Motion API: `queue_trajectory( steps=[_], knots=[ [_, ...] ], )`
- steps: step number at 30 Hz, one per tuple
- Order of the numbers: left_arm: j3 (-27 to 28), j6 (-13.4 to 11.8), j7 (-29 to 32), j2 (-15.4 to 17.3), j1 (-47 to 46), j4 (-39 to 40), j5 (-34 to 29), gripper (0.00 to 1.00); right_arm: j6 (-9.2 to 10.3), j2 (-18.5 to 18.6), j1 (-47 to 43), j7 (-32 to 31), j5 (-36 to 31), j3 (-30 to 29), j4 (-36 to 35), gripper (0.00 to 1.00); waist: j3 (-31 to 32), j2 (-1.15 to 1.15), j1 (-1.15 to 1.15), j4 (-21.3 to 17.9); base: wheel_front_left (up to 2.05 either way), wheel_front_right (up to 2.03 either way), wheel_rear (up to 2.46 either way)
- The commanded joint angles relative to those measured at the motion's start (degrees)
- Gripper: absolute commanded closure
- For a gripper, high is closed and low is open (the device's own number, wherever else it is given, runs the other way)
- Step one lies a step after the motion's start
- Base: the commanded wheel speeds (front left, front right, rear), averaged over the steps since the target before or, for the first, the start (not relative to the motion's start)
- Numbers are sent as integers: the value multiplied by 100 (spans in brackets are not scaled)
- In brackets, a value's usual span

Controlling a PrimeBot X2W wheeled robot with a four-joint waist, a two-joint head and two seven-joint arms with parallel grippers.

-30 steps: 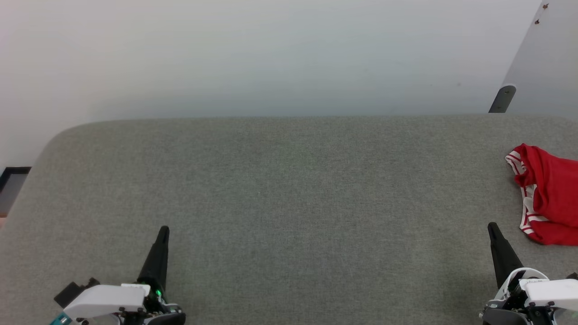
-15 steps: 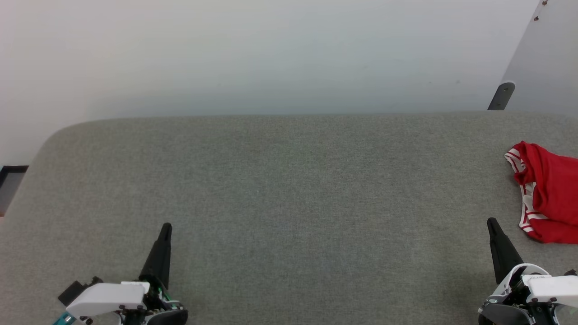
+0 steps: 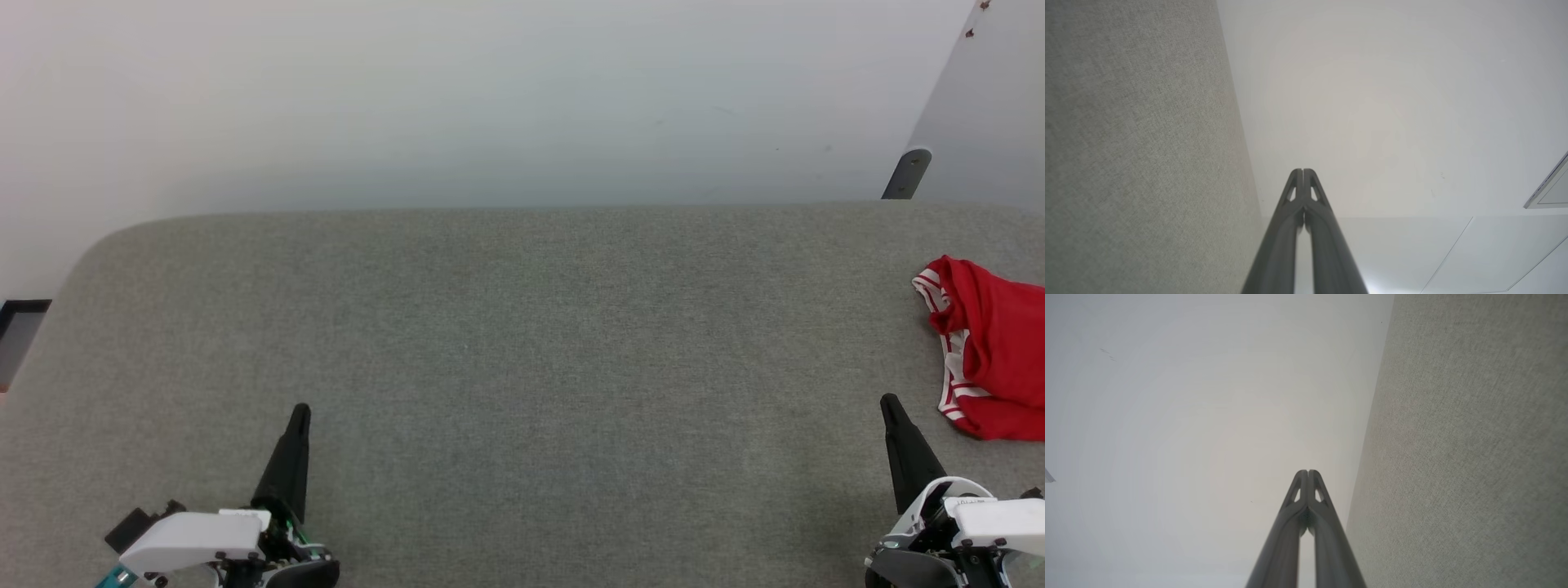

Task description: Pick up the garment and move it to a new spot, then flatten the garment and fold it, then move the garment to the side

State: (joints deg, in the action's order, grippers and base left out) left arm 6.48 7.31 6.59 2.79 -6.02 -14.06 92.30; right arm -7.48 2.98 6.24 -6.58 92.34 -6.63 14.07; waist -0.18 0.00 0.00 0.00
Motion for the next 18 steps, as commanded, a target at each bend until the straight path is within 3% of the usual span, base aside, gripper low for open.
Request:
queue_trajectory(
  steps=[1, 18],
  knots=[
    [15, 32, 12, 0, -56, -9, 19, 100, -2, -21, 15, -14, 14, 15, 2, 100, 0, 0, 0, 0, 0, 0, 0],
    [14, 32, 12, 0, -56, -8, 19, 100, -2, -21, 15, -14, 13, 16, 2, 100, 0, 0, 0, 0, 0, 0, 0]
  ],
)
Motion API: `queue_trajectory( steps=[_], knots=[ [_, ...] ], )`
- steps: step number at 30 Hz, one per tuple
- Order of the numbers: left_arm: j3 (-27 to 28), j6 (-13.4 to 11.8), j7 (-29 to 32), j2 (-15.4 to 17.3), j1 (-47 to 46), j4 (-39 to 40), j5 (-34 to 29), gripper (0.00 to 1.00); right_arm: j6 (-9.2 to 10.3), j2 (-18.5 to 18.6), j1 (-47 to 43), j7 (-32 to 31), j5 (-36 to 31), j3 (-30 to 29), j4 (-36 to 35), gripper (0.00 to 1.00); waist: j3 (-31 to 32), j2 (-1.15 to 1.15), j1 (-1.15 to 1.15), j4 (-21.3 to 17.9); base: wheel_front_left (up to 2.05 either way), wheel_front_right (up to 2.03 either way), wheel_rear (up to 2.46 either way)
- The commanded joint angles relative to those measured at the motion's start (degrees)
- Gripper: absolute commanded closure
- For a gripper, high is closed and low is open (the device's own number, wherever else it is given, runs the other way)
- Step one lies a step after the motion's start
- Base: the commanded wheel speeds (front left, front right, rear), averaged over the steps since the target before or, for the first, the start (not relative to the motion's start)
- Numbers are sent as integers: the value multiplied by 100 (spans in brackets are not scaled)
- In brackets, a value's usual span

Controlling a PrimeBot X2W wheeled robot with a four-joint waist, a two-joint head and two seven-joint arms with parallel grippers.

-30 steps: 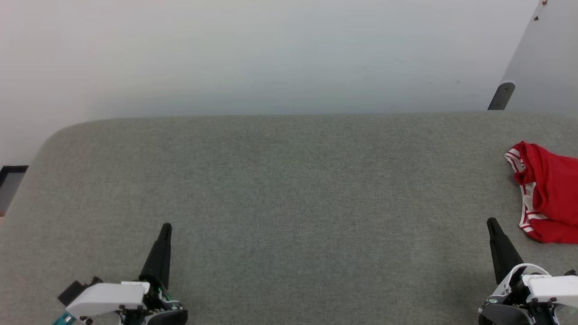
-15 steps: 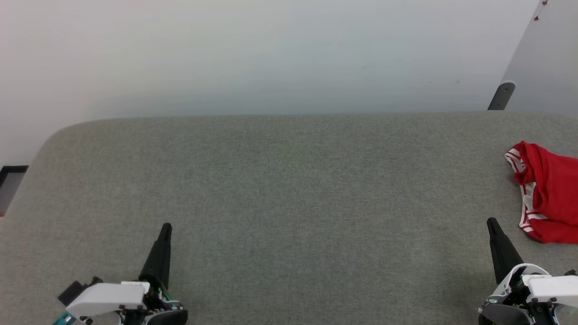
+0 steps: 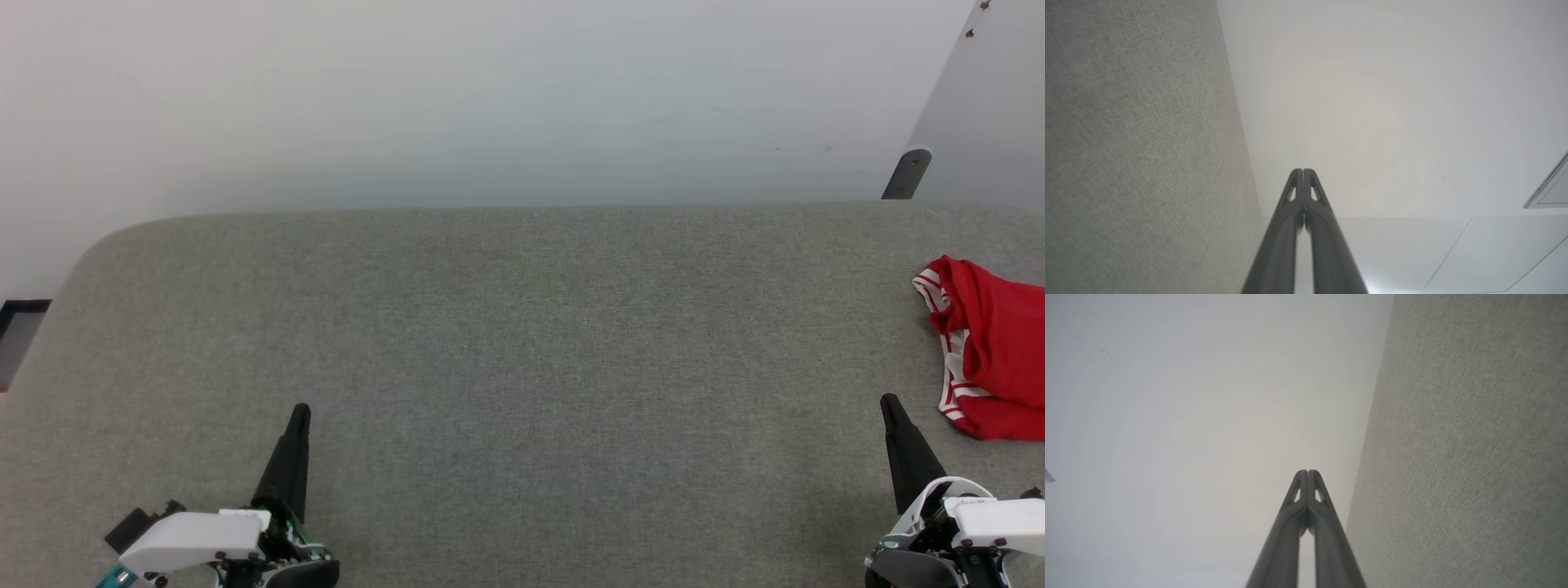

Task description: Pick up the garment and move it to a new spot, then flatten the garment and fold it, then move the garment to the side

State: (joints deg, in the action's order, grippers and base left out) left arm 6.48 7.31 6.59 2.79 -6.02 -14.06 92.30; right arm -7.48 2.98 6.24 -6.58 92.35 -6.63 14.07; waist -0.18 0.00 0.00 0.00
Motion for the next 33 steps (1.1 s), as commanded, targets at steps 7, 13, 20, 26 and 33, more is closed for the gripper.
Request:
queue_trajectory(
  steps=[7, 13, 20, 26, 33],
  knots=[
    [14, 32, 10, 0, -56, -8, 19, 100, -2, -21, 15, -13, 13, 16, 2, 100, 0, 0, 0, 0, 0, 0, 0],
    [13, 32, 10, 0, -56, -8, 19, 100, -2, -21, 15, -13, 13, 16, 2, 100, 0, 0, 0, 0, 0, 0, 0],
    [13, 33, 11, 0, -56, -7, 20, 100, -2, -21, 15, -13, 13, 17, 2, 100, 0, 0, 0, 0, 0, 0, 0],
    [13, 33, 10, 0, -55, -7, 21, 100, -2, -21, 15, -13, 13, 17, 2, 100, 0, 0, 0, 0, 0, 0, 0],
    [13, 33, 10, 0, -55, -7, 21, 100, -2, -21, 15, -13, 13, 17, 2, 100, 0, 0, 0, 0, 0, 0, 0]
  ],
)
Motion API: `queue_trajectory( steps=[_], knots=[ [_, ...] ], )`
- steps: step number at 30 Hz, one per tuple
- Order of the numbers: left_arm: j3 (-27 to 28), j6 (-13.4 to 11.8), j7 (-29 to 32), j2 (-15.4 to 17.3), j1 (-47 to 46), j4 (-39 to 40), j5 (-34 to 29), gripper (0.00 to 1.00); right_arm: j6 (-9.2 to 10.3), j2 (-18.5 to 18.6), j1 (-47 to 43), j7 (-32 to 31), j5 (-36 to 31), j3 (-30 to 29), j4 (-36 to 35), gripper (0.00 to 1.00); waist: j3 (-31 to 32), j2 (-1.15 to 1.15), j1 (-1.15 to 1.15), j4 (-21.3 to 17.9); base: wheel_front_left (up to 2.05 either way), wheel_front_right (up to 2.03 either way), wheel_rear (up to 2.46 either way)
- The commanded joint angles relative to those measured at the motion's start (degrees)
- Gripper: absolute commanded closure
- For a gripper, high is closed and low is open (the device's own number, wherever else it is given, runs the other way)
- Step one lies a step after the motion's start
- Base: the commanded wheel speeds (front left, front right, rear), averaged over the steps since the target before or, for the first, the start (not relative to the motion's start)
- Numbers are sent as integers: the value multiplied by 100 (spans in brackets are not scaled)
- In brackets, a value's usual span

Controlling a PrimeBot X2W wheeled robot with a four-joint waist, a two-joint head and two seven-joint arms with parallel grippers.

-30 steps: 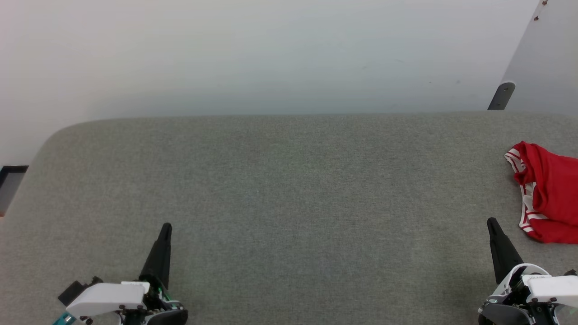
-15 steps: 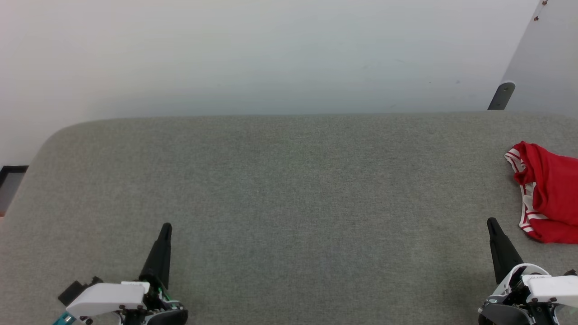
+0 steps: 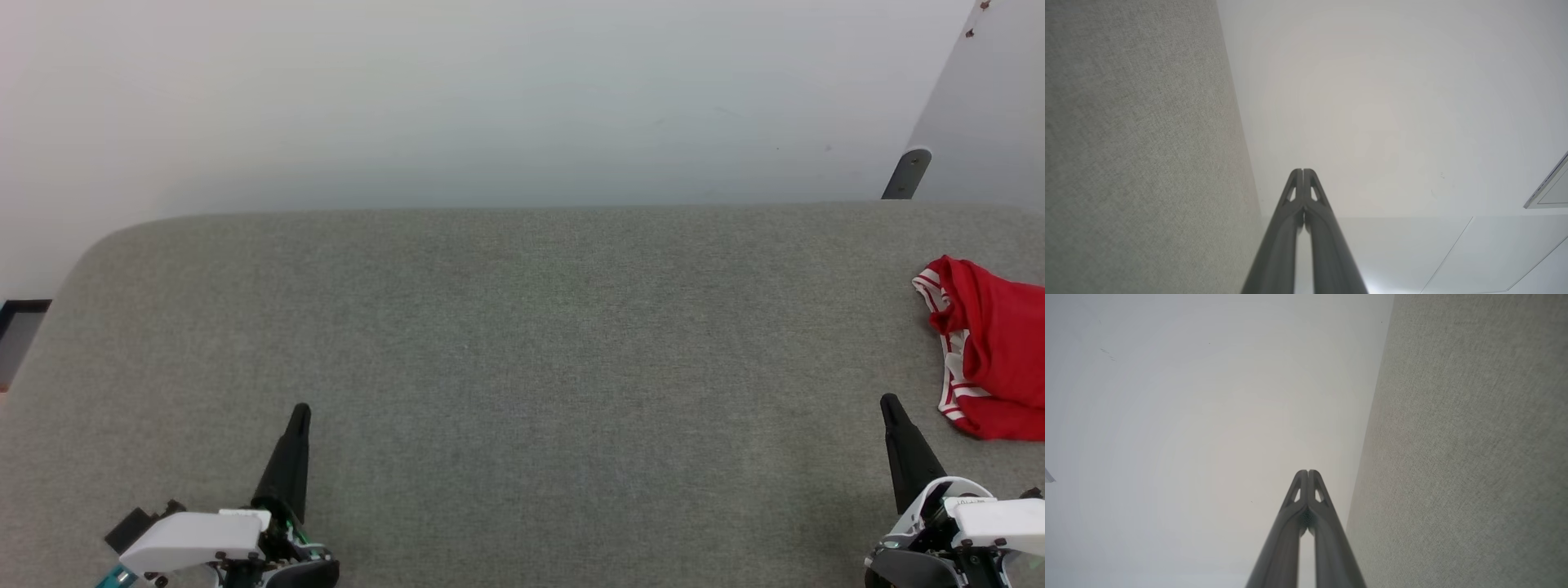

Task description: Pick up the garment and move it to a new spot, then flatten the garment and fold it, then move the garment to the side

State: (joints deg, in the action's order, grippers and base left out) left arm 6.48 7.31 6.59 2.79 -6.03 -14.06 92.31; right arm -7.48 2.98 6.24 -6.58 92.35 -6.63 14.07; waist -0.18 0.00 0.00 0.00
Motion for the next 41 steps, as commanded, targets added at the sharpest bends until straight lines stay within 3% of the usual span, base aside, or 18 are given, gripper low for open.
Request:
queue_trajectory(
  steps=[1, 41],
  knots=[
    [13, 33, 10, 0, -54, -7, 20, 100, -2, -21, 15, -13, 13, 17, 2, 100, 0, 0, 0, 0, 0, 0, 0],
    [12, 33, 9, 0, -54, -6, 20, 100, -2, -21, 14, -12, 14, 18, 2, 100, 0, 0, 0, 0, 0, 0, 0]
  ],
)
